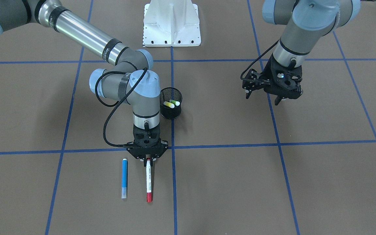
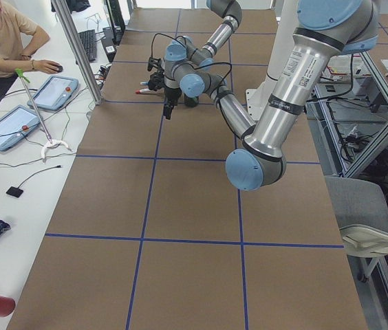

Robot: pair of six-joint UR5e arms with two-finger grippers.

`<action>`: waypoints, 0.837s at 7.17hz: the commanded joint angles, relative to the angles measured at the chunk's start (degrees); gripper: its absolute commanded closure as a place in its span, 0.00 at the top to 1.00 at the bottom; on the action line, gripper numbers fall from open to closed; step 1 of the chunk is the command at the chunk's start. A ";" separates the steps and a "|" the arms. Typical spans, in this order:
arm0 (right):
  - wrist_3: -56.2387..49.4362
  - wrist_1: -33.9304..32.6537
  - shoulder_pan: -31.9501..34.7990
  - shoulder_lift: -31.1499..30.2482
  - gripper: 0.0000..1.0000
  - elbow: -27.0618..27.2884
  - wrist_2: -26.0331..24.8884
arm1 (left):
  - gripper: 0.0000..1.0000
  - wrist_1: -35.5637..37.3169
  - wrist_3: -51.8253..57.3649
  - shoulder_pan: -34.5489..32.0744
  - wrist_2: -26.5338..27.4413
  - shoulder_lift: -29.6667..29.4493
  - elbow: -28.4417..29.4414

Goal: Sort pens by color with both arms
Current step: 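Place the red-capped marker beside the blue marker and release it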

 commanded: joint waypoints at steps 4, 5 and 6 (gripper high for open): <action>-0.54 0.00 0.03 -0.25 0.77 1.21 0.00 | 0.99 0.00 0.00 0.00 0.00 -0.03 0.26; -0.36 -0.09 0.64 -0.25 0.92 1.65 0.00 | 0.99 0.00 0.00 0.00 0.00 -0.03 0.26; -0.45 -0.35 1.69 -0.17 0.97 2.52 0.87 | 0.99 0.00 -0.52 0.00 0.00 -0.03 0.18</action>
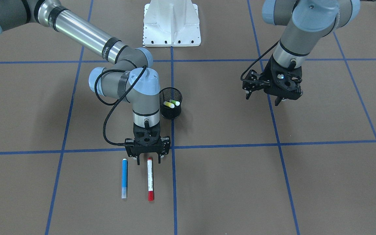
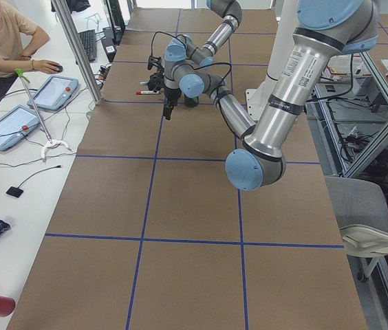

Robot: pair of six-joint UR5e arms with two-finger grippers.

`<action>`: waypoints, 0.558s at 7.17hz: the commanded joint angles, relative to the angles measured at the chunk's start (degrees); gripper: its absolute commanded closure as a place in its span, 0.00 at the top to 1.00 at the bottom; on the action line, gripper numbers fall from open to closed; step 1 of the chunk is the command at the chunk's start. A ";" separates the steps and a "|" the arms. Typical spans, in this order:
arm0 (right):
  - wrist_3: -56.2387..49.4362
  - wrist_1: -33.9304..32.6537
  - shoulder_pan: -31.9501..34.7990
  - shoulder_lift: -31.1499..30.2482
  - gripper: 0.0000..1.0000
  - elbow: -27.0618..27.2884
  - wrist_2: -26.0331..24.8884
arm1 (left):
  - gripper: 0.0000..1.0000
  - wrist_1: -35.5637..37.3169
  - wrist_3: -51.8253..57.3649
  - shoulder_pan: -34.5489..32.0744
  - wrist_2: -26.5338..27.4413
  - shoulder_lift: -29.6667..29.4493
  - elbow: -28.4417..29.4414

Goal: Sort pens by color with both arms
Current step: 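Place the red-capped marker beside the blue marker and release it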

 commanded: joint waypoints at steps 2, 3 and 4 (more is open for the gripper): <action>-0.44 -0.84 5.13 -0.19 0.98 1.57 9.75 | 0.99 -0.96 -9.67 1.05 0.26 -1.66 0.12; -1.14 -1.45 7.85 -0.62 0.99 1.92 15.29 | 0.99 -2.18 -15.20 2.71 0.70 -3.06 0.47; -1.93 -4.59 9.53 -0.89 0.99 3.05 18.13 | 0.99 -2.46 -19.95 4.20 1.75 -5.08 1.43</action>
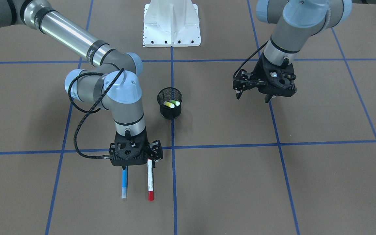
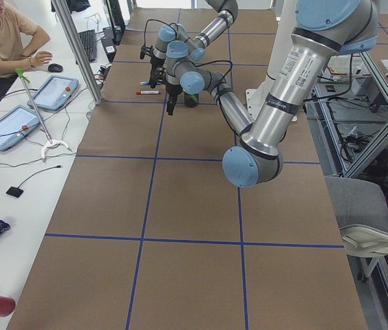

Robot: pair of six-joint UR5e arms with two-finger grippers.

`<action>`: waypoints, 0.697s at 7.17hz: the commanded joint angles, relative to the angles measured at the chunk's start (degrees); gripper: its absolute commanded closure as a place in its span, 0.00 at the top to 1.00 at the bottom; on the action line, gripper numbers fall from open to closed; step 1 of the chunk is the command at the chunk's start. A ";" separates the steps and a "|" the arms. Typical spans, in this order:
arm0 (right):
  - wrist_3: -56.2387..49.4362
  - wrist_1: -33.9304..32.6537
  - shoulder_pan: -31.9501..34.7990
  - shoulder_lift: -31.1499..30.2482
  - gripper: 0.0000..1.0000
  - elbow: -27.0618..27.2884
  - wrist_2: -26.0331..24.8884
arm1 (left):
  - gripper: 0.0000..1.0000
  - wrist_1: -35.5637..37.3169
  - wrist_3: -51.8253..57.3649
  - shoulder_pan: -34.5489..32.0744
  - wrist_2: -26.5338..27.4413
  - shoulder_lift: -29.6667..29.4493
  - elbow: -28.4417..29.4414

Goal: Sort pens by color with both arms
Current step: 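Place the red-capped marker beside the blue marker and release it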

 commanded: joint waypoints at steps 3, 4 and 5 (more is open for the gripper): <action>-6.75 -10.46 6.44 -1.67 0.99 5.01 11.16 | 0.99 1.27 -20.62 10.40 12.81 -6.46 1.39; -7.54 -10.56 7.14 -2.38 0.99 5.63 12.32 | 0.99 9.47 -21.00 10.85 12.83 -10.39 2.09; -7.55 -10.47 7.24 -2.73 0.99 5.98 12.33 | 0.99 17.99 -21.09 11.38 11.53 -15.56 4.53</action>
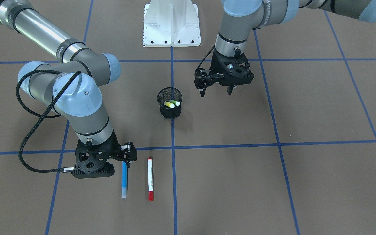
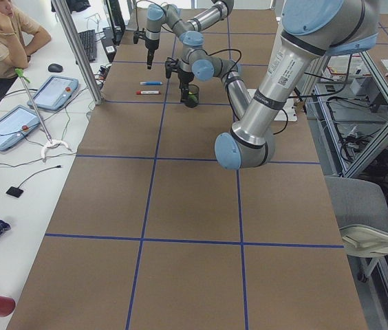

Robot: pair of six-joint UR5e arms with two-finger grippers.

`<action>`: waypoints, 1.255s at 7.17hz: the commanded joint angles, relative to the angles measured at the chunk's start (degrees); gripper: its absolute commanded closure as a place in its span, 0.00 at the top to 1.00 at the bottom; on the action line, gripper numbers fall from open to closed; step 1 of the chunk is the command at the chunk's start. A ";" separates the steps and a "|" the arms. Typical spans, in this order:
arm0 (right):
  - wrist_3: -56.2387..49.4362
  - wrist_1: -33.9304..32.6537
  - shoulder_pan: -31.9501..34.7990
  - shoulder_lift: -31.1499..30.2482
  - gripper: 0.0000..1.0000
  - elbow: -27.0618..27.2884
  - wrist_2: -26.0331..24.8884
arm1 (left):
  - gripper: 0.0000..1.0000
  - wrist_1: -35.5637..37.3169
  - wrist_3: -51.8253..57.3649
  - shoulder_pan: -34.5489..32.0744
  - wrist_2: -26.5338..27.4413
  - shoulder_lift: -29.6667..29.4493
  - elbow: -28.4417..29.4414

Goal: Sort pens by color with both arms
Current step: 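Place the red-capped marker beside the blue marker and release it, then lower the left gripper over the green and yellow highlighters in the cup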

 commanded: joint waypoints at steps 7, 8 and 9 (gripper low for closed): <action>-0.54 0.08 0.50 -2.57 0.99 2.23 0.49 | 0.99 -0.28 -1.55 -1.40 -14.48 -12.11 17.84; -0.54 0.17 0.50 -2.57 0.99 2.23 0.40 | 0.99 -4.15 -1.38 -1.32 -14.39 -12.02 19.07; -0.54 0.17 0.50 -2.57 0.99 2.23 0.40 | 0.94 -5.23 -1.46 -1.14 -14.13 -12.02 19.26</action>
